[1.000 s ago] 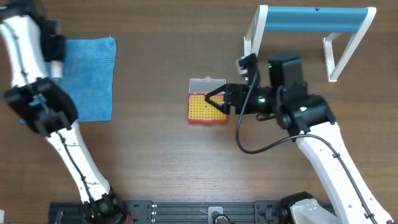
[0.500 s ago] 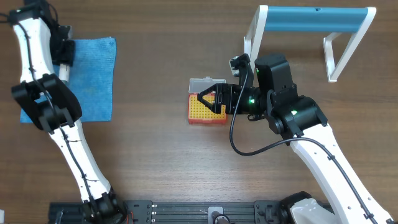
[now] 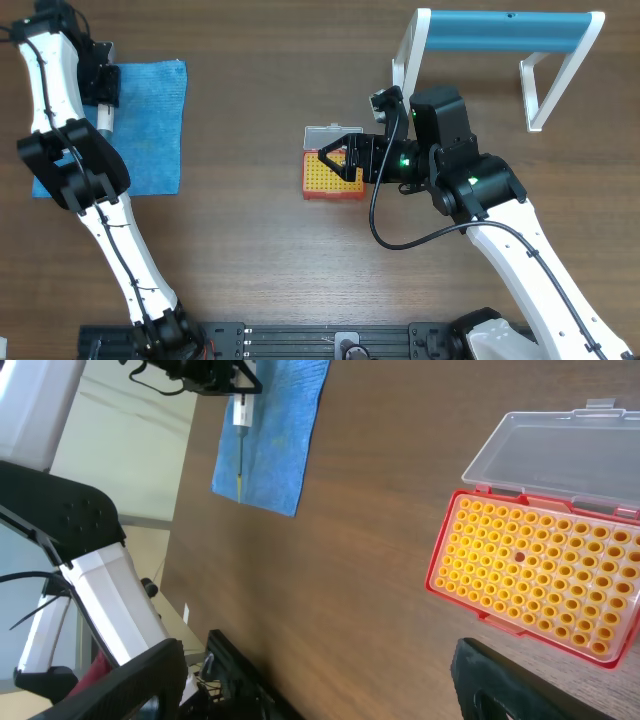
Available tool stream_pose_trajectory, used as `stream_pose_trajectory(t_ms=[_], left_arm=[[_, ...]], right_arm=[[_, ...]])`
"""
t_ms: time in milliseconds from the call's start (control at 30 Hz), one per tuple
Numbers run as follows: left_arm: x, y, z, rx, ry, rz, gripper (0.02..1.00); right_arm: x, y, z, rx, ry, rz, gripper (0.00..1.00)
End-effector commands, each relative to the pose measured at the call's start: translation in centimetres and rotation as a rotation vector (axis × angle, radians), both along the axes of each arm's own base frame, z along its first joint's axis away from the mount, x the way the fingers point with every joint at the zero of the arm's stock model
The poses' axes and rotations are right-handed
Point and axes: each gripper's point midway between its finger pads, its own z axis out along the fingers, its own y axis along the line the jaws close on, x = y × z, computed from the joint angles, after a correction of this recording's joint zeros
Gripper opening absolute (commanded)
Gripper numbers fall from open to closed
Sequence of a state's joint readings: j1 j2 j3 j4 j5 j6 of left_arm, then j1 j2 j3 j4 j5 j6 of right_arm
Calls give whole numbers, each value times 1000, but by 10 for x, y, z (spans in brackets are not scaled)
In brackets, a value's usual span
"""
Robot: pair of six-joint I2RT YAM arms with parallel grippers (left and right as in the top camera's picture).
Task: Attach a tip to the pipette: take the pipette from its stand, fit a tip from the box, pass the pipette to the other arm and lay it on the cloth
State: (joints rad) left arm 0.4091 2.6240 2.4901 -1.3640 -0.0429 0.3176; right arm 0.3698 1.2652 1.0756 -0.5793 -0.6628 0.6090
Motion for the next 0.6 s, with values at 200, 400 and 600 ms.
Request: stream_pose_trajectory(t_ms=[200,400,600], left_arm=[[3,-5,-11,-26,8,-10,27],[3,-5,-11,-26,7,-7,27],[4,-4,-13,-25,4,-6,29]], right_arm=[[5,-1,1,-11,-6,-23,858],[5,-1,1,-11,-6,-23,862],[5,-1,1,-11,-6,-23,860]])
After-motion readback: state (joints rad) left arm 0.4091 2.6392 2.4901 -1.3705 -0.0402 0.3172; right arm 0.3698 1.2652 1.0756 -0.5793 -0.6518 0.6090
